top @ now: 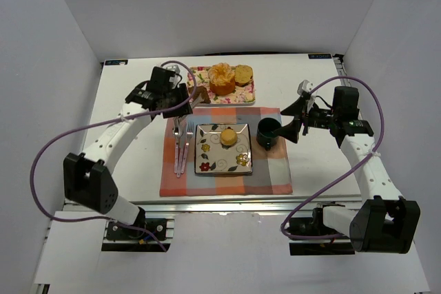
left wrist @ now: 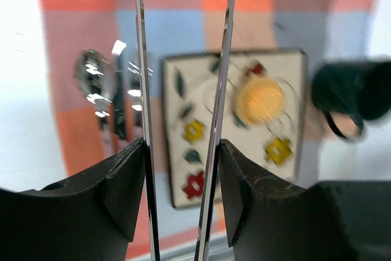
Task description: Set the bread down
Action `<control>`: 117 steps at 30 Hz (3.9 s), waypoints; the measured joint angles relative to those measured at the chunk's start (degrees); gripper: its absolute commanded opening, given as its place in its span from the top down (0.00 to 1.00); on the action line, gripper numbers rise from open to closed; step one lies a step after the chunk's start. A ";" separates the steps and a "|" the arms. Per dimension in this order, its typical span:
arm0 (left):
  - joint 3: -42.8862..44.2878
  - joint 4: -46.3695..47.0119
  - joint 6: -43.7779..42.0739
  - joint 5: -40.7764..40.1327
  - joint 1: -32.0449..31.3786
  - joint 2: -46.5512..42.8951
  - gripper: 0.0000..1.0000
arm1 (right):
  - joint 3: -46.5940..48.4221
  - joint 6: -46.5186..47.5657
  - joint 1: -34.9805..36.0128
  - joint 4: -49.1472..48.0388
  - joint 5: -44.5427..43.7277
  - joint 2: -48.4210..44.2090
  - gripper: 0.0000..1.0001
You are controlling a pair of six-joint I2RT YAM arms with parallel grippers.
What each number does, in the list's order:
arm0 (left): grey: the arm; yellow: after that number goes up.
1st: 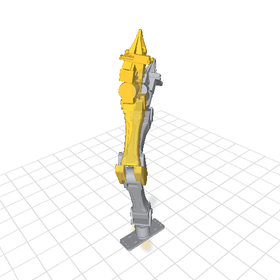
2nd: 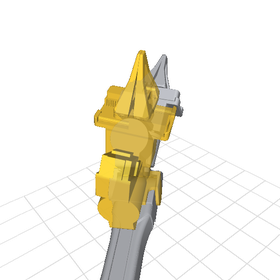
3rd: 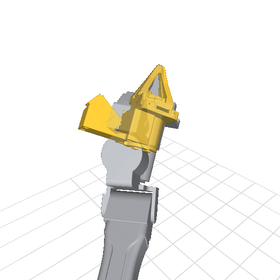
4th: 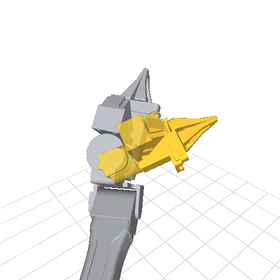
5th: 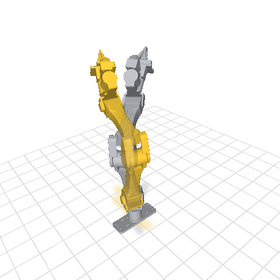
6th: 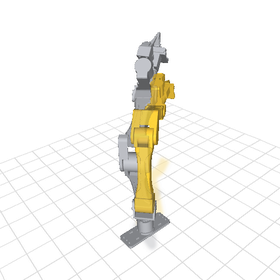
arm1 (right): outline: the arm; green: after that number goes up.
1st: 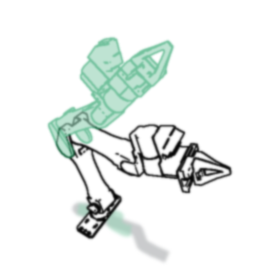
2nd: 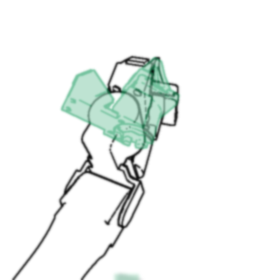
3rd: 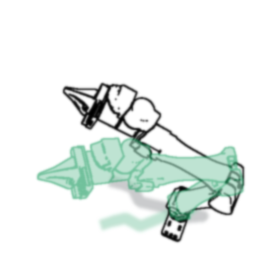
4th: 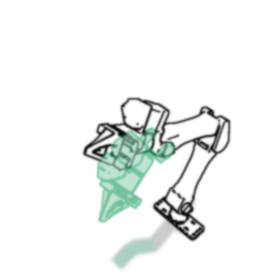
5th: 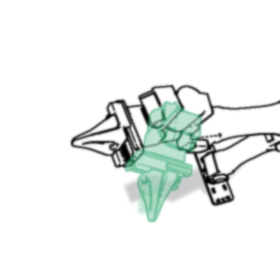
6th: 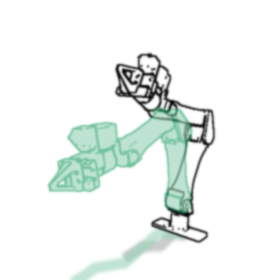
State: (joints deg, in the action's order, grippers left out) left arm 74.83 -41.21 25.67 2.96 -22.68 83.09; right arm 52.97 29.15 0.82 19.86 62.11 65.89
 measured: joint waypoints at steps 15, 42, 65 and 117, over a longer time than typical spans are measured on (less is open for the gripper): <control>14.69 -1.29 0.09 -7.67 1.90 17.27 0.37 | -0.79 -0.15 0.00 -1.46 1.11 0.09 0.11; 15.87 -0.26 2.86 -1.86 1.95 21.40 0.35 | -3.26 -0.70 0.00 -3.54 1.53 0.07 0.11; 13.11 2.75 3.30 -0.76 1.92 21.49 0.35 | -3.28 -1.44 0.00 -3.78 1.73 0.11 0.11; 11.17 3.61 1.81 -4.07 0.42 28.33 0.92 | -4.11 -1.70 0.00 -4.61 2.19 0.09 0.11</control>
State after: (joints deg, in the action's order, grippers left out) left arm 86.00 -37.60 27.49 -1.10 -22.26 111.42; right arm 48.86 27.44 0.82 15.25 64.29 65.98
